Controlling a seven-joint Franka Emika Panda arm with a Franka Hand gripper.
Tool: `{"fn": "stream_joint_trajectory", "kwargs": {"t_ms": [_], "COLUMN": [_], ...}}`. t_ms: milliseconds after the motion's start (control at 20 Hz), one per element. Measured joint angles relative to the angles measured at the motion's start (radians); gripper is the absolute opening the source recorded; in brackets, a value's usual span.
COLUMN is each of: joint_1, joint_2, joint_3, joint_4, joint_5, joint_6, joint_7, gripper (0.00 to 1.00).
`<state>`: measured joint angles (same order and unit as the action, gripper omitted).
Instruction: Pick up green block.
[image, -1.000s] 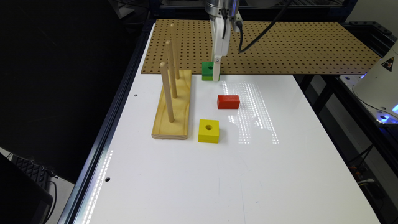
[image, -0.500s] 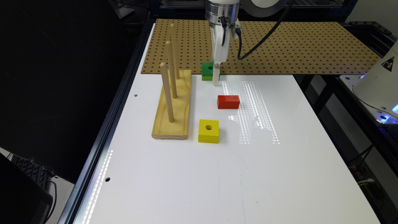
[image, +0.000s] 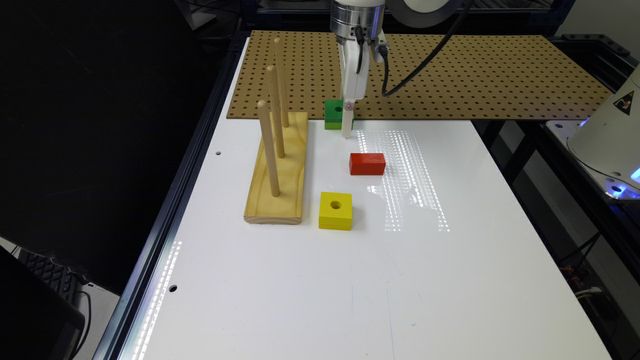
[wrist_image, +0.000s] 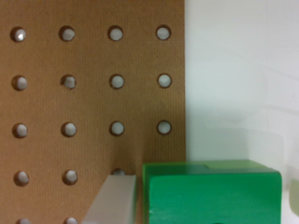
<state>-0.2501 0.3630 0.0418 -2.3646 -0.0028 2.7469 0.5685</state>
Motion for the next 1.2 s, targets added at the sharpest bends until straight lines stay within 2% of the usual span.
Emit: {"fn": "stream_joint_trajectory", "kwargs": {"t_ms": [450,750,800,1200], "joint_1": [0.001,0.001,0.000,0.000], "joint_2": [0.029,0.038,0.039,0.039], "joint_3": [0.004,0.005,0.005,0.005], "joint_4": [0.046,0.059,0.062,0.062], "joint_5": [0.0000,0.0000,0.0000,0.0000], "joint_6": [-0.001,-0.001,-0.001,-0.002], "joint_7": [0.001,0.002,0.002,0.002], "gripper": [1.00,1.00,0.00,0.00]}}
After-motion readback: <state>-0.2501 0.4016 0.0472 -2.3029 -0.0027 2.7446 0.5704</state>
